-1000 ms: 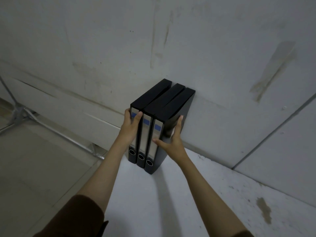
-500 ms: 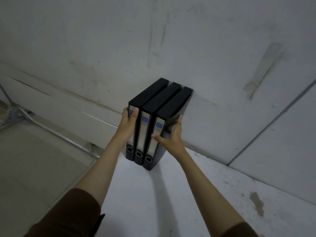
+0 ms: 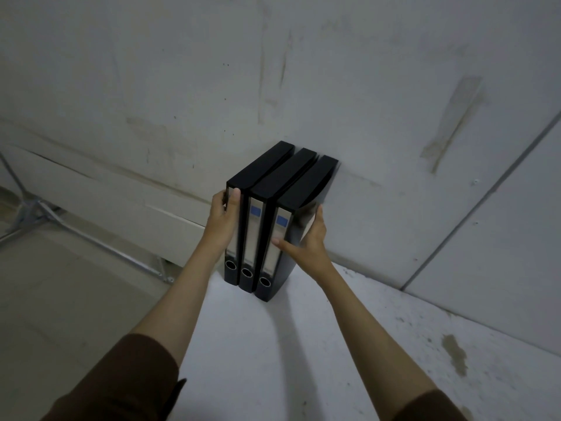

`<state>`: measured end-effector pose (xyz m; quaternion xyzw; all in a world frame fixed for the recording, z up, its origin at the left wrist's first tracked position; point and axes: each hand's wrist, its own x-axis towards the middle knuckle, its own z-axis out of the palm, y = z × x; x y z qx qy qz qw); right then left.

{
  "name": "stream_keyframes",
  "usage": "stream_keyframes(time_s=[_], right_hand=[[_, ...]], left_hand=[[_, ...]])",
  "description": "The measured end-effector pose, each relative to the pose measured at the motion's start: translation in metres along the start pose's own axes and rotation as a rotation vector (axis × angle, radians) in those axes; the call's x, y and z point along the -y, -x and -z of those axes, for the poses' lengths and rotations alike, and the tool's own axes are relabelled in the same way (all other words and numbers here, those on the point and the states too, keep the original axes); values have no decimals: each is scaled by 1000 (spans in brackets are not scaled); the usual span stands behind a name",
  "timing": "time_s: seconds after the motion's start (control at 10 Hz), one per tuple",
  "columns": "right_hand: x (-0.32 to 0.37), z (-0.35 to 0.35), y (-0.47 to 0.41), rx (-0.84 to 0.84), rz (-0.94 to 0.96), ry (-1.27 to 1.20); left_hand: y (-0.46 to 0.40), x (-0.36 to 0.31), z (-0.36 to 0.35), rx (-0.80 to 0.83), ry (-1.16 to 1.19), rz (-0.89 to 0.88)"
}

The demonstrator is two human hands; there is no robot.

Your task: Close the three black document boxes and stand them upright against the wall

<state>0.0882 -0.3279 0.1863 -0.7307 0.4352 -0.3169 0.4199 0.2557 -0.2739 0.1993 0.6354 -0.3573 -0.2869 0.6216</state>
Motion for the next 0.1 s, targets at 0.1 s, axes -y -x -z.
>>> stream_keyframes(time_s=[0.1], right_hand=[[1,7,4,-5,-4,11]], left_hand=[[1,-4,-2,-85,14,-16]])
